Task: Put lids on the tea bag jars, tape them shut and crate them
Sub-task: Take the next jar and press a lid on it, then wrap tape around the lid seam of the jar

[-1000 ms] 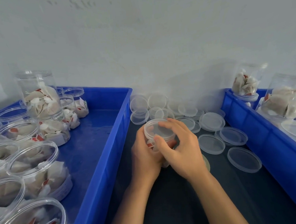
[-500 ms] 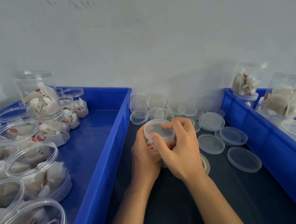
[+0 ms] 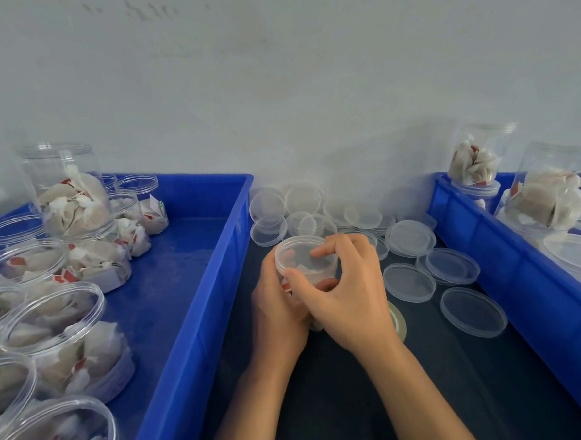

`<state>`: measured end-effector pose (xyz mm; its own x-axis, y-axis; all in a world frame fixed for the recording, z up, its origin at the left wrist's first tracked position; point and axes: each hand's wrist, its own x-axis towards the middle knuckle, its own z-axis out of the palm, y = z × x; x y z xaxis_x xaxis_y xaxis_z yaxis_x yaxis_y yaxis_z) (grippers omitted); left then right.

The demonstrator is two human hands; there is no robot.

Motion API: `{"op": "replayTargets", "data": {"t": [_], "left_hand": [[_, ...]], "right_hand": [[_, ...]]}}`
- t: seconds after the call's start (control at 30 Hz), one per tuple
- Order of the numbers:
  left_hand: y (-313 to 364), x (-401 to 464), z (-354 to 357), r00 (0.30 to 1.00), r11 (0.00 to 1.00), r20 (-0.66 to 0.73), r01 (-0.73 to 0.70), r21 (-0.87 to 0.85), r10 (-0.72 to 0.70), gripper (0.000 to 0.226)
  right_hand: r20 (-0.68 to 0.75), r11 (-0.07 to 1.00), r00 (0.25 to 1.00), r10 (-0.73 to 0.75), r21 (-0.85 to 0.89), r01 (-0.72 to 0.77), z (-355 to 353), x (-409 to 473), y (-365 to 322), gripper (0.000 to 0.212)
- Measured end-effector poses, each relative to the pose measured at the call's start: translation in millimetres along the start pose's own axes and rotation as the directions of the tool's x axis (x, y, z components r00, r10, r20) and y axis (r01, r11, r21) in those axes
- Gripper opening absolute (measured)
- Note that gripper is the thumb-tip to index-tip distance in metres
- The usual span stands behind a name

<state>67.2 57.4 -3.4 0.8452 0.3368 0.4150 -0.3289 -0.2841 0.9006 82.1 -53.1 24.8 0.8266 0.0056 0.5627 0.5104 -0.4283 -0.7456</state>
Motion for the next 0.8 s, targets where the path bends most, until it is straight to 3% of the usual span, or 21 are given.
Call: {"op": "replayTargets", "data": {"t": [0.2, 0.53, 0.8], "left_hand": [[1.6, -0.2, 0.6, 1.0, 1.0, -0.022, -0.016, 0.013, 0.016, 0.075], [2.7, -1.6, 7.3, 0.993, 0.996, -0.097, -0.057, 0.062, 0.063, 0.065], [5.8, -6.9, 10.2, 0.98, 0.994, -0.17, -0.099, 0.04, 0.104, 0.072]], "right_hand": [[0.071, 1.0, 0.997, -0.017, -0.008, 0.018, -0.2, -0.8, 5.5, 0.041], [-0.045, 0.991, 0.999, -0.011, -0.134, 0.005, 9.0, -3.7, -2.2, 0.037], [-0.119, 0.979, 0.993, -0.013, -0.204, -0.012, 15.6, -8.6, -8.7, 0.037]]}}
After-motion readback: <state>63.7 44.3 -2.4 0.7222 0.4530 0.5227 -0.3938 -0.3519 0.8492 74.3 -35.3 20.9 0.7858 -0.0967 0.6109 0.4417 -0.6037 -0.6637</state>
